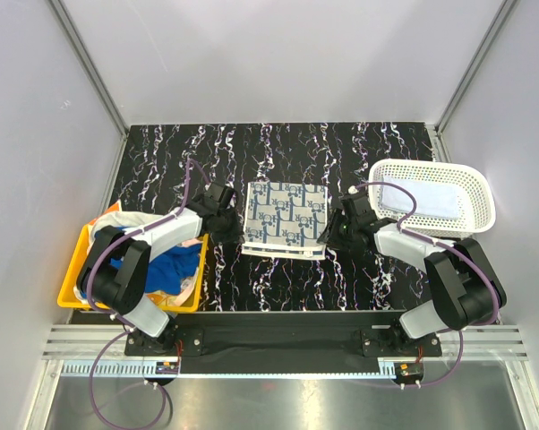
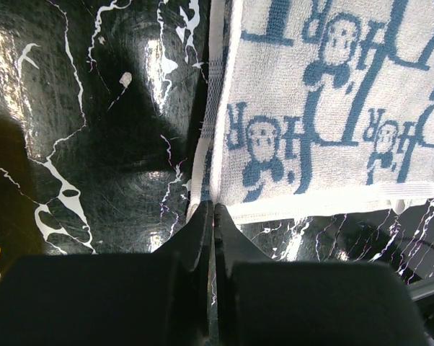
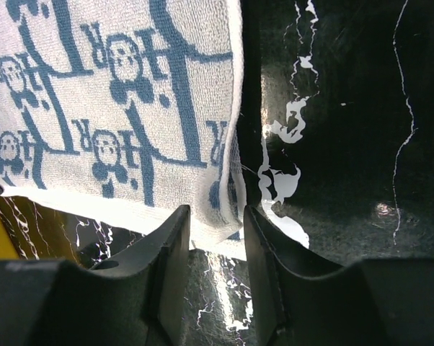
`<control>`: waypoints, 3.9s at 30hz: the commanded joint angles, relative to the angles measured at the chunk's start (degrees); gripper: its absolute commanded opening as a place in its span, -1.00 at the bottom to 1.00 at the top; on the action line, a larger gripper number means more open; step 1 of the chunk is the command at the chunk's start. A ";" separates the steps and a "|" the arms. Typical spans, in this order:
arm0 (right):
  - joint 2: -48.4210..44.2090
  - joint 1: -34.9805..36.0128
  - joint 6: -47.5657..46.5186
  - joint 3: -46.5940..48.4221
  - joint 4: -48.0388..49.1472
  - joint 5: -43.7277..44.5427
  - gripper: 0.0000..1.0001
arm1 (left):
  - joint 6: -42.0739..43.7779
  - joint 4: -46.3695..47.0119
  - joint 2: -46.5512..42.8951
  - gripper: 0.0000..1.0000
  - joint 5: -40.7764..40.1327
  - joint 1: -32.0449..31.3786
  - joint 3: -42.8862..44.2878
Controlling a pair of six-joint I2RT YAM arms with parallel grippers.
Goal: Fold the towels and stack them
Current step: Fold the towel
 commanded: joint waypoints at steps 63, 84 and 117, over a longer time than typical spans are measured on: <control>-6.54 3.17 -2.81 0.48 -6.02 4.19 -1.00 | 0.76 -0.59 -5.64 -1.00 1.02 -0.68 -2.18; -12.09 5.02 1.49 -7.32 -3.14 -0.29 -1.00 | -0.29 0.28 -9.42 -1.00 2.15 -0.59 -6.57; 16.63 -4.74 -8.52 20.77 -5.85 10.43 0.00 | 12.71 1.78 10.16 -0.02 -3.65 3.89 21.88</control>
